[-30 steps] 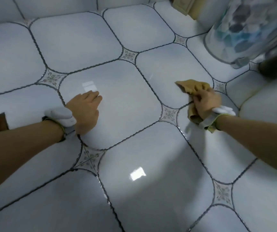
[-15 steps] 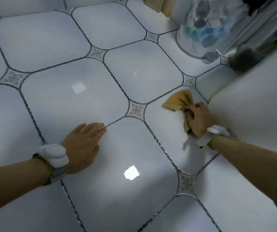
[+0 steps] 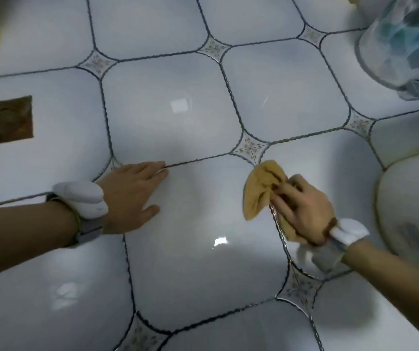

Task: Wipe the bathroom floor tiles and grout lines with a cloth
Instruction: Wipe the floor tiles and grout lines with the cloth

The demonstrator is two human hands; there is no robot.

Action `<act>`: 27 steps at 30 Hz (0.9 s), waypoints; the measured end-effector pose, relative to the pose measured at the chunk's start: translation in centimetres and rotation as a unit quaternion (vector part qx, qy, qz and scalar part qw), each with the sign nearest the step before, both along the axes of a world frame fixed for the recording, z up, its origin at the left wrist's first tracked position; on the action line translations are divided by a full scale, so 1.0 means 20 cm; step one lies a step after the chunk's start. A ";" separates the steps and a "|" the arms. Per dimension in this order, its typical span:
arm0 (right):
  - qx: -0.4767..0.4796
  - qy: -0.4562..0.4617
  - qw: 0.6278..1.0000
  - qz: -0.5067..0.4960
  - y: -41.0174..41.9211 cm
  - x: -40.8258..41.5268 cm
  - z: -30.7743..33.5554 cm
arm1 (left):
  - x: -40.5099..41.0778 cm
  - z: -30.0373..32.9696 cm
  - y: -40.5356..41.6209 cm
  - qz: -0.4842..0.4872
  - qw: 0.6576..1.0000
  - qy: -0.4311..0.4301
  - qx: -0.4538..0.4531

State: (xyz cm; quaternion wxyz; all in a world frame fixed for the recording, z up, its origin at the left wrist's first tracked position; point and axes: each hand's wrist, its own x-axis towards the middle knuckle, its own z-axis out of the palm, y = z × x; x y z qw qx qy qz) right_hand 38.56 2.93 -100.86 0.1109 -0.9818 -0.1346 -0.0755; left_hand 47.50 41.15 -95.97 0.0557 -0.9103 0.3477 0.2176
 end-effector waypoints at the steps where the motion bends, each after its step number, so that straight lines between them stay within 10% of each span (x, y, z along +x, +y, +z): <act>1: 0.004 -0.024 0.998 -0.066 0.00 0.17 0.01 | -0.04 0.02 0.03 -0.003 1.000 0.000 0.013; 7: 0.038 -0.022 0.976 -0.212 0.34 0.55 0.07 | -0.14 0.04 0.13 0.013 0.999 0.015 0.049; 11: 0.017 0.019 0.999 0.035 0.84 -0.01 0.07 | -0.19 0.02 0.25 0.121 0.989 -0.043 -0.067; 17: -0.036 0.107 0.912 0.395 1.01 -0.60 -0.02 | -0.37 0.01 0.34 0.127 0.987 -0.037 -0.087; 23: 0.012 0.028 0.999 0.015 0.72 0.12 0.03 | -0.51 0.00 0.41 0.094 0.994 -0.004 -0.062; 27: 0.008 0.067 0.985 -0.161 0.67 0.21 0.11 | -0.52 0.03 0.41 0.088 0.993 -0.027 -0.071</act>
